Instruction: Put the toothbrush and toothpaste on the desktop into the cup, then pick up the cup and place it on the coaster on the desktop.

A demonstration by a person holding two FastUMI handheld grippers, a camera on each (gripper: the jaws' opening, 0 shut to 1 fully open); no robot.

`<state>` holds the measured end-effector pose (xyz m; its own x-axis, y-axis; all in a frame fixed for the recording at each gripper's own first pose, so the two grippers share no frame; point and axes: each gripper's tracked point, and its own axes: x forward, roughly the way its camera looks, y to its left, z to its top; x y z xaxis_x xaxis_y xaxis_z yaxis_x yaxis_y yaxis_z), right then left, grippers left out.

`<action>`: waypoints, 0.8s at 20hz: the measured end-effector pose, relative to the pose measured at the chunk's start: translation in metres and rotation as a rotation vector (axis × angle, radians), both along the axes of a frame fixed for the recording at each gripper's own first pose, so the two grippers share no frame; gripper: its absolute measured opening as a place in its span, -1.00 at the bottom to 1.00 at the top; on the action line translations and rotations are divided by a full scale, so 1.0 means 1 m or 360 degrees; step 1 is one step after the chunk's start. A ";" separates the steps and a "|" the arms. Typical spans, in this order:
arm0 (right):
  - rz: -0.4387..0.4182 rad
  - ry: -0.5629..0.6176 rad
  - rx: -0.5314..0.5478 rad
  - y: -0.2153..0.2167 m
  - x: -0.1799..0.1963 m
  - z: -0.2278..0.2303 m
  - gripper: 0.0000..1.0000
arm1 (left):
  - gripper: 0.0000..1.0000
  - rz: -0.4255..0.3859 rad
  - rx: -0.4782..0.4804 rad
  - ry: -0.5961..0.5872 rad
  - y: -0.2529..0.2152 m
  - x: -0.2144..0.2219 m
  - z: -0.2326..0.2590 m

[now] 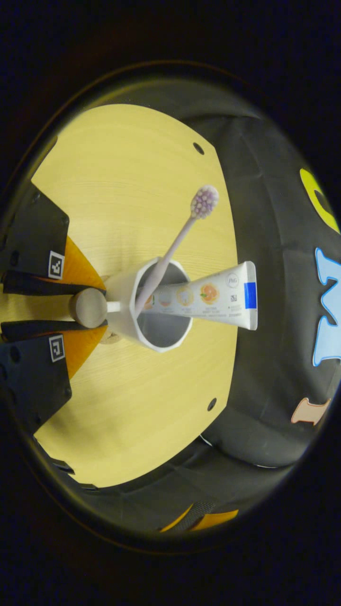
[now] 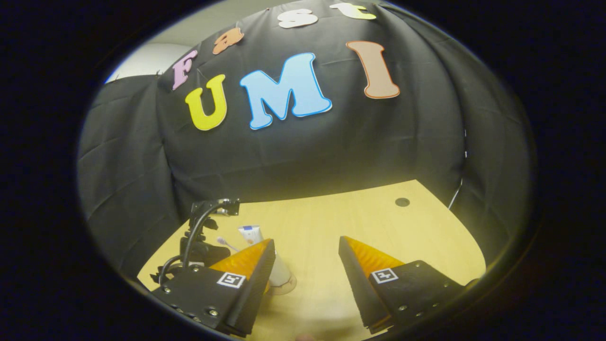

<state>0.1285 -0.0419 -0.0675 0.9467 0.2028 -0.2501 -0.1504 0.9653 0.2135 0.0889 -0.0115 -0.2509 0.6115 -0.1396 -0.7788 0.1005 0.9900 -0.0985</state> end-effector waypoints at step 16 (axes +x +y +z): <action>-0.0002 -0.0133 -0.0069 0.018 -0.021 0.033 0.62 | 0.65 -0.0065 -0.0176 -0.0230 0.001 -0.005 0.073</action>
